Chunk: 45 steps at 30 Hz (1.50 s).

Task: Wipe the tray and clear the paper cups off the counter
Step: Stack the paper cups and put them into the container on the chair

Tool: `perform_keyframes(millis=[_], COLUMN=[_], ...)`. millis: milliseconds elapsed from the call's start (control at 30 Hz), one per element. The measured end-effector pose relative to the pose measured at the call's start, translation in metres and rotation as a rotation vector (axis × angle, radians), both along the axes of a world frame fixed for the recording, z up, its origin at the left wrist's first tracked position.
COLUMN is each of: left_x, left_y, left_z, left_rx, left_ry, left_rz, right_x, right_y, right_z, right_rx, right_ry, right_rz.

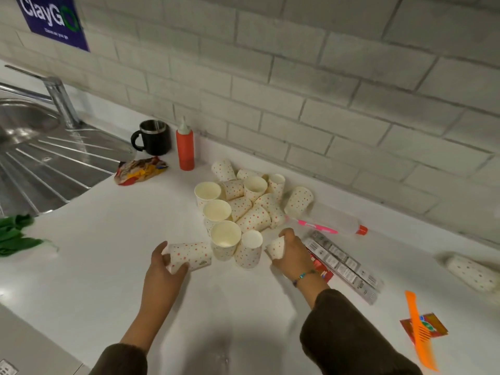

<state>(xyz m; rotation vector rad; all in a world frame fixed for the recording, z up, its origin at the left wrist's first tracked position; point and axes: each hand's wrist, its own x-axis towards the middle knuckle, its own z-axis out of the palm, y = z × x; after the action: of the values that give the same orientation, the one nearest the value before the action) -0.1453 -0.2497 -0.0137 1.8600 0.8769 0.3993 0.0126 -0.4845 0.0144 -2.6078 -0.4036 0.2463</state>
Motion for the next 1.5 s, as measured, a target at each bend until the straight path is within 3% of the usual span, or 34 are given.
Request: perform_keyframes(millis=[167,300,433,533,667,733,800,867,967,1033,1100,1200,1333,1433,1500], left_x=[-0.005,-0.018,-0.019,-0.018,-0.018,-0.013,-0.001,0.020,0.046,0.053,0.052,0.041,0.009,-0.014,-0.025], left_y=[-0.005,-0.016,-0.055,-0.086,-0.099,-0.095,-0.083,-0.065,-0.045,-0.042,-0.042,-0.046,-0.053,-0.067,-0.074], left_z=[0.011,0.052,0.094,0.095,0.082,0.082,0.080,0.070,0.049,0.036,0.031,0.038,0.069,0.090,0.093], left_rx=[0.037,0.103,0.208,0.379,0.207,0.049,0.028,0.194,0.464,0.517,0.495,0.460,0.267,0.081,0.078], left_ry=[0.012,-0.235,-0.445,-0.403,-0.309,-0.386,-0.456,-0.372,0.020,0.158,0.164,0.065,-0.252,-0.431,-0.441], left_rz=[0.011,0.042,-0.231,-0.501,-0.751,-0.753,-0.663,-0.566,-0.560,-0.589,-0.567,-0.486,-0.368,-0.425,-0.551], right_x=[-0.043,-0.075,-0.100,-0.113,-0.119,-0.121,-0.120,-0.120,-0.125,-0.128,-0.130,-0.132,-0.135,-0.136,-0.137], right_y=[-0.027,-0.034,-0.027,-0.013,-0.007,-0.010,-0.016,-0.021,-0.027,-0.030,-0.032,-0.037,-0.037,-0.030,-0.023], right_z=[0.011,0.022,0.033,0.042,0.047,0.048,0.048,0.047,0.043,0.040,0.039,0.036,0.031,0.032,0.035], right_rx=[0.409,0.376,0.398,0.487,0.638,0.641,0.622,0.603,0.565,0.542,0.527,0.477,0.386,0.313,0.295], right_ry=[-0.028,0.041,0.145,0.217,0.230,0.215,0.215,0.228,0.247,0.245,0.251,0.252,0.242,0.216,0.205], right_rz=[-0.163,-0.058,0.080,0.140,0.055,-0.002,-0.049,-0.062,-0.071,-0.075,-0.064,-0.061,-0.056,-0.045,-0.023])
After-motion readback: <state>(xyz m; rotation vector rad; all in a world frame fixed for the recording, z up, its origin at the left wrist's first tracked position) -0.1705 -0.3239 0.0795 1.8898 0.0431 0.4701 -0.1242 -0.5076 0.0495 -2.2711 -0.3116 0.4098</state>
